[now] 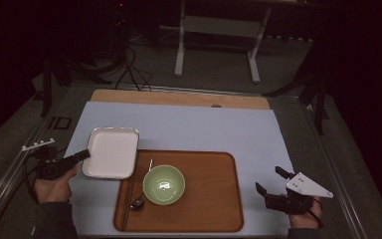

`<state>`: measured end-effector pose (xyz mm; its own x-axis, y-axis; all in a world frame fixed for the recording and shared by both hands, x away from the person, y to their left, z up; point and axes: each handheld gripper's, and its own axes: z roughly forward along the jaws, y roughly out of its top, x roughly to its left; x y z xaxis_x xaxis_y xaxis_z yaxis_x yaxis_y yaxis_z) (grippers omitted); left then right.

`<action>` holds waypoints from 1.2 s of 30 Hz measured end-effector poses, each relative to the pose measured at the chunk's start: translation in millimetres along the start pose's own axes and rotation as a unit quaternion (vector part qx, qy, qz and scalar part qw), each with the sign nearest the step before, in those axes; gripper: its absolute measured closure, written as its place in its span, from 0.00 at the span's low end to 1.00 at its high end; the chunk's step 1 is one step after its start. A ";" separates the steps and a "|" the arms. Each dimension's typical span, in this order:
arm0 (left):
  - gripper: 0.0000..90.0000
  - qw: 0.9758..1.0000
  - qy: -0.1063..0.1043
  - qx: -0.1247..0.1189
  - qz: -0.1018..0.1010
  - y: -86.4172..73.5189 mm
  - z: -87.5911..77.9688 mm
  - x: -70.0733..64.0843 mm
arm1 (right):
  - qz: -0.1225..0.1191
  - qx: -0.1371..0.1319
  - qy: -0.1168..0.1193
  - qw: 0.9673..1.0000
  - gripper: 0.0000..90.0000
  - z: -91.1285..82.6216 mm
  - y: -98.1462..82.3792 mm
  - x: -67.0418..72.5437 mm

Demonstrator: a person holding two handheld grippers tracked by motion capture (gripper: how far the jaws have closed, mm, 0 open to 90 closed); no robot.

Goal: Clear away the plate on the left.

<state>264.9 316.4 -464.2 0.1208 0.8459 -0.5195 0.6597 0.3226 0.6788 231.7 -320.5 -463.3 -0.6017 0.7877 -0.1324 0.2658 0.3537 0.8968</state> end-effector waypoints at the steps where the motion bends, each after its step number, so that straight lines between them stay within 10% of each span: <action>1: 0.99 1.000 -0.003 -0.002 0.002 0.9 0.0 -2.4 | 0.000 -0.001 0.000 1.000 0.16 -0.1 -0.1 -0.1; 36: 0.99 0.992 -0.049 0.018 0.111 37.7 32.9 -78.1 | 0.003 -0.002 -0.004 1.000 0.16 -0.7 -0.7 -1.0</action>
<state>304.7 248.5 -415.2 0.3359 0.8487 -0.4086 0.6345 0.1167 0.7640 231.6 -322.0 -463.5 -0.5948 0.7933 -0.1301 0.2665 0.3472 0.8991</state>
